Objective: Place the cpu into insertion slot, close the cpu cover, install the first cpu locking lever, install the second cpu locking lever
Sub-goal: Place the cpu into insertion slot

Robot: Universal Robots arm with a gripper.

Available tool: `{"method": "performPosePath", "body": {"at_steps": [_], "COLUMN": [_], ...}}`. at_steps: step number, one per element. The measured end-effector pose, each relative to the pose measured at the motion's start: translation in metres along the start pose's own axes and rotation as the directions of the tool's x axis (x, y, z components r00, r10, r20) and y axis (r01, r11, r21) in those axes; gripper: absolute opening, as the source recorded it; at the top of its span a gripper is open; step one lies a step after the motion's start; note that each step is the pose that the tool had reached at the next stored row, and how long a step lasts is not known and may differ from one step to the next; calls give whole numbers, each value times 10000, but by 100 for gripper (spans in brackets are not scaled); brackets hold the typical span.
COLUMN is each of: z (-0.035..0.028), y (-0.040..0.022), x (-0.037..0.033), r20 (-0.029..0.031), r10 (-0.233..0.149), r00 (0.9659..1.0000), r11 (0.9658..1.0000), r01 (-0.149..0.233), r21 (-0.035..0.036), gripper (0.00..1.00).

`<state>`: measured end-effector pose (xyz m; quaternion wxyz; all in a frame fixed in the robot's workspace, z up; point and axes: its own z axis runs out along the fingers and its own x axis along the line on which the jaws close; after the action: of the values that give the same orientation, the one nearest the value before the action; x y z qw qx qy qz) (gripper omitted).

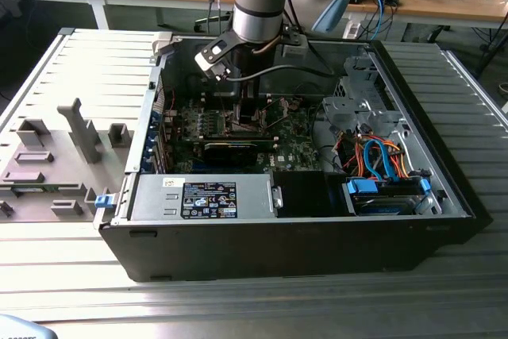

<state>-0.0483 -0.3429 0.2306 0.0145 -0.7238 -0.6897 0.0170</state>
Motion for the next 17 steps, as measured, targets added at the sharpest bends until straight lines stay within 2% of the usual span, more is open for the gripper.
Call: {"method": "performPosePath", "body": {"at_steps": [8,12,17], "z": [31,45,54], "y": [1,2,2], "x": [4,9,12], "r20": [3,16,39], "r10": [-32,-353,-848], "r00": [10000,9994,9964], "r11": [10000,9994,9964], "r01": [32,353,848], "r21": [0,-1,-1], "gripper": [55,55,55]}}
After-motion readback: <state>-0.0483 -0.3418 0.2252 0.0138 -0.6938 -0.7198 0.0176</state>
